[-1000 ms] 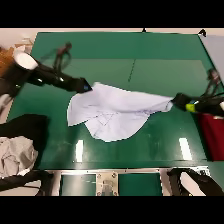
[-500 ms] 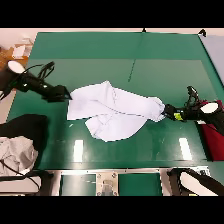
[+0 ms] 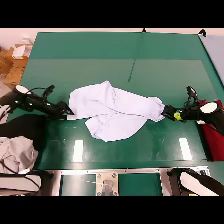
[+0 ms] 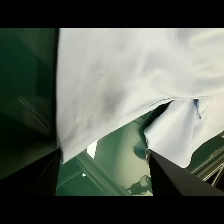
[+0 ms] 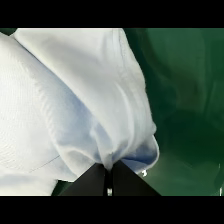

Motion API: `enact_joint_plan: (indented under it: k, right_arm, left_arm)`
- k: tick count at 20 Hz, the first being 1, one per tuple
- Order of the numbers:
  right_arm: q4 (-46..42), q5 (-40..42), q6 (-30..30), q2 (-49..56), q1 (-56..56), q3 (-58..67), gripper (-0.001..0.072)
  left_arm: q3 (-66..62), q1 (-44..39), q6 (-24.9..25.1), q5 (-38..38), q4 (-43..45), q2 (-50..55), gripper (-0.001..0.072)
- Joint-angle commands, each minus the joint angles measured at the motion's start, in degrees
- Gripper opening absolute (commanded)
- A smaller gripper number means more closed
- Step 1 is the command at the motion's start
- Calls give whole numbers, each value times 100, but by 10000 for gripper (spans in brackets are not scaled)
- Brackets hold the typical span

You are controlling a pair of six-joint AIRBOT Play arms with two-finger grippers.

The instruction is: Fold the shirts.

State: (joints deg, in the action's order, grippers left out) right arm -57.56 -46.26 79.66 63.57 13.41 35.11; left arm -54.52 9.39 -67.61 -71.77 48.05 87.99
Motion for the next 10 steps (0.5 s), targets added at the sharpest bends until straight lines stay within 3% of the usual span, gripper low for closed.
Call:
enact_joint_plan:
  k: [1, 2, 3, 4, 6, 10]
  right_arm:
    - [15, -31, -46, 2, -4, 7, 13]
    - [13, -46, -46, 2, -4, 7, 13]
    - [13, -59, -48, 2, -4, 7, 13]
    - [13, -79, -59, 2, -4, 7, 13]
    - [13, -92, -85, 2, -4, 7, 13]
    - [11, -92, -177, 2, -4, 7, 13]
  left_arm:
    - [125, -271, 127, 267, -264, 199, 601]
    - [116, -315, 125, 341, -273, 197, 600]
    - [81, -315, 125, 389, -315, 197, 535]
    - [37, -304, 127, 409, -328, 197, 350]
    - [-74, -304, 129, 426, -332, 195, 50]
    - [-369, -304, 212, -92, -153, 160, 22]
